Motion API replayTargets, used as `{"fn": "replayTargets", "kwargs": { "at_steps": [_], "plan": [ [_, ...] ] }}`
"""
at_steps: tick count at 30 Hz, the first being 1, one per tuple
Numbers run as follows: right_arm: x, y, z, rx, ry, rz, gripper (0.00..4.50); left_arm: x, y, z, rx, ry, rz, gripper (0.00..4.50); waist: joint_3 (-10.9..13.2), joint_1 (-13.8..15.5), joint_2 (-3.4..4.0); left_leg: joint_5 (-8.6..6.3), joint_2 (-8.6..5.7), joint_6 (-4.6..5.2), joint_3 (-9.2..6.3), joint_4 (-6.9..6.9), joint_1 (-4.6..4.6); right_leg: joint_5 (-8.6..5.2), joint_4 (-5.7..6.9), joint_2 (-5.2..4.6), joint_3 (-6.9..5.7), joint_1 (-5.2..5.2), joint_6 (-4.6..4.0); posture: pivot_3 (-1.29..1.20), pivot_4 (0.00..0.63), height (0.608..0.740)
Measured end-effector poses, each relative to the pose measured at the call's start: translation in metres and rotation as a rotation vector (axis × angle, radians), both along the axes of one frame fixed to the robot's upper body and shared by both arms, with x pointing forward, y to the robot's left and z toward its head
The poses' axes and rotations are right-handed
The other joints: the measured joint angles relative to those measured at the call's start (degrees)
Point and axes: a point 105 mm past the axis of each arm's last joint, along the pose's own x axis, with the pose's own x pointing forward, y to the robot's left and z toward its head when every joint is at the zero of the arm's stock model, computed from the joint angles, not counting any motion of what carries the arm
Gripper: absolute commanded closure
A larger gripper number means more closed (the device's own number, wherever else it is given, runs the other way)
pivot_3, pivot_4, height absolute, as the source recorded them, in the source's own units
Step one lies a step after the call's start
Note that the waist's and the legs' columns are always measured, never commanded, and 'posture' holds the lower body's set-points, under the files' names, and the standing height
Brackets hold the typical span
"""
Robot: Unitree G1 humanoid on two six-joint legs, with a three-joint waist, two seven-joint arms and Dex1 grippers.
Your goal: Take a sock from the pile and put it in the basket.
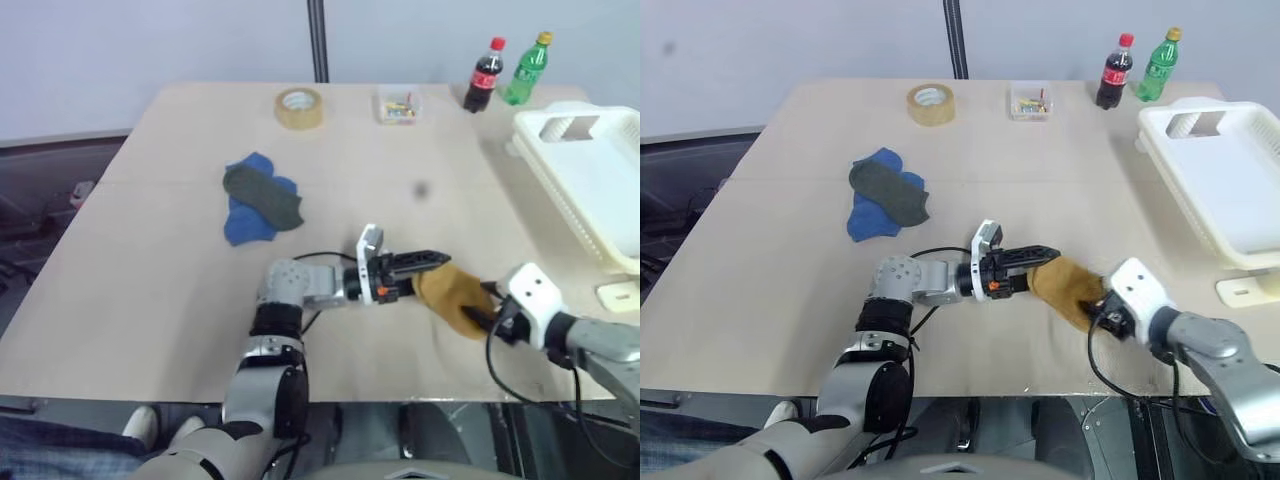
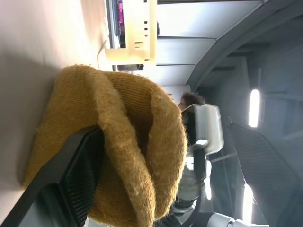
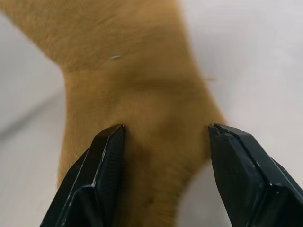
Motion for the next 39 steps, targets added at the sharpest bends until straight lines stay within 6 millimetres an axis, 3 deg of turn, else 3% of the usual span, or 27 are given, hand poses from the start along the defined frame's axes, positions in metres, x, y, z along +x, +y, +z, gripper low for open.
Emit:
{"fn": "replayTargets", "kwargs": {
  "at_steps": [5, 10, 17, 22, 26, 31, 39],
  "plan": [
    [0.021, 0.033, 0.001, 0.016, -0.053, 0.106, 1.54, 0.002, 0.025, 0.004, -0.006, -0.010, 0.063, 0.06, 0.00, -0.76, -0.01, 0.02, 0.14, -0.04, 0.01, -0.02, 0.01, 0.01, 0.02, 0.13, 0.07, -0.08, -0.01, 0.00, 0.150, 0.740],
    [0.029, 0.063, 0.001, 0.056, -0.055, 0.210, 1.54, -0.001, 0.057, 0.004, 0.003, -0.023, 0.150, 0.06, 0.01, -0.74, -0.01, 0.02, 0.16, -0.05, 0.01, -0.02, -0.01, 0.02, 0.03, 0.14, 0.12, -0.10, -0.03, 0.00, 0.150, 0.740],
    [0.029, 0.119, 0.010, 0.122, -0.046, 0.439, 1.54, -0.023, 0.096, -0.002, 0.018, -0.045, 0.285, 0.06, 0.01, -0.53, -0.01, 0.01, 0.16, -0.06, -0.02, -0.03, -0.03, 0.03, 0.04, 0.10, 0.17, -0.18, -0.05, 0.00, 0.150, 0.740],
    [0.020, 0.142, 0.011, 0.139, -0.038, 0.544, 1.54, -0.041, 0.110, 0.001, 0.026, -0.066, 0.330, 0.06, 0.00, -0.30, -0.02, 0.01, 0.10, -0.06, -0.04, -0.02, -0.06, 0.03, 0.04, -0.21, 0.19, -0.20, -0.07, 0.00, 0.150, 0.740],
    [0.020, 0.145, 0.002, 0.115, -0.019, 0.562, 1.54, -0.048, 0.106, 0.004, 0.036, -0.032, 0.333, 0.06, 0.00, 0.12, -0.01, 0.01, 0.07, -0.07, -0.10, -0.02, -0.06, 0.08, 0.05, -0.23, 0.27, -0.23, -0.15, 0.00, 0.150, 0.740],
    [0.022, 0.137, 0.003, 0.095, -0.024, 0.549, 1.54, -0.044, 0.085, 0.006, 0.037, 0.011, 0.302, 0.06, -0.01, 0.16, 0.00, 0.02, 0.01, -0.06, -0.04, -0.02, -0.07, 0.09, 0.04, -0.07, 0.14, -0.23, -0.16, 0.00, 0.150, 0.740],
    [0.006, 0.109, 0.031, 0.134, -0.026, 0.502, 1.54, -0.034, 0.082, 0.003, 0.052, 0.043, 0.305, 0.06, 0.00, -0.08, 0.00, 0.02, 0.01, -0.05, -0.01, -0.07, -0.08, 0.08, 0.03, -0.06, 0.17, -0.23, -0.17, 0.00, 0.150, 0.740]
  ]
}}
